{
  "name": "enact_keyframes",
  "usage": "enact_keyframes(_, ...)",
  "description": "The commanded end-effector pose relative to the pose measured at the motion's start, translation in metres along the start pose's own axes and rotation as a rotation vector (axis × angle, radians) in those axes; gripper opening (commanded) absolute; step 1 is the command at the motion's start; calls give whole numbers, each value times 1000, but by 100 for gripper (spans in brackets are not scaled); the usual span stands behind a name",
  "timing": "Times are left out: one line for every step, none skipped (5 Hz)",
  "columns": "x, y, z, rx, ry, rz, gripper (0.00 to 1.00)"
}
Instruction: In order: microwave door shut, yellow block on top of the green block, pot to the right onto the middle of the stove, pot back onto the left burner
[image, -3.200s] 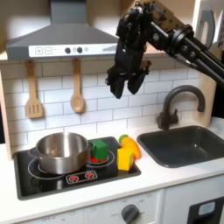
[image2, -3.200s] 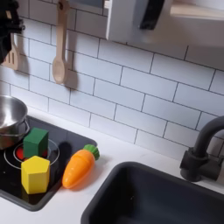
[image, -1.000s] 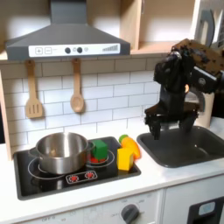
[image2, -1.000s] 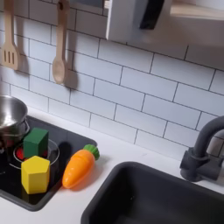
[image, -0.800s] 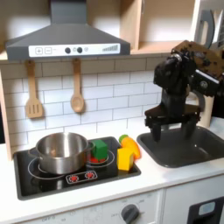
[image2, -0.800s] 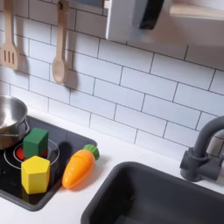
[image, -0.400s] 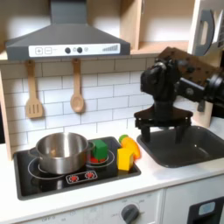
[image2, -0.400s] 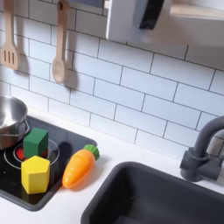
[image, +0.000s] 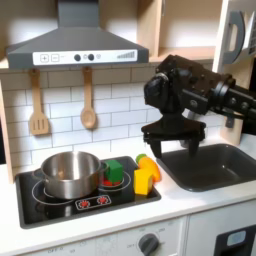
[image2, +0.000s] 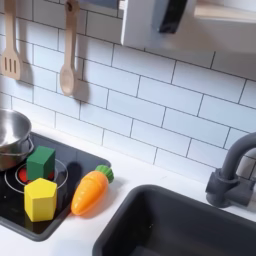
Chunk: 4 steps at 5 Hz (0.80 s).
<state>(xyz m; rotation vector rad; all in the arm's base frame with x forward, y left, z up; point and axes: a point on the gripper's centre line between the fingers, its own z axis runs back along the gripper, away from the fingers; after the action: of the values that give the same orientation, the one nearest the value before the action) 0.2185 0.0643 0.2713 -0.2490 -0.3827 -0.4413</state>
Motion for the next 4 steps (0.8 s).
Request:
enact_keyframes(-5, -3, 1, -165, 3, -84, 100)
enact_keyframes(-9, -11, 0, -262, 10, -139, 100)
enact_keyframes(-9, -13, 1, -354, 7, -184, 100)
enact_keyframes(-8, -13, 1, -378, -1, -193, 100)
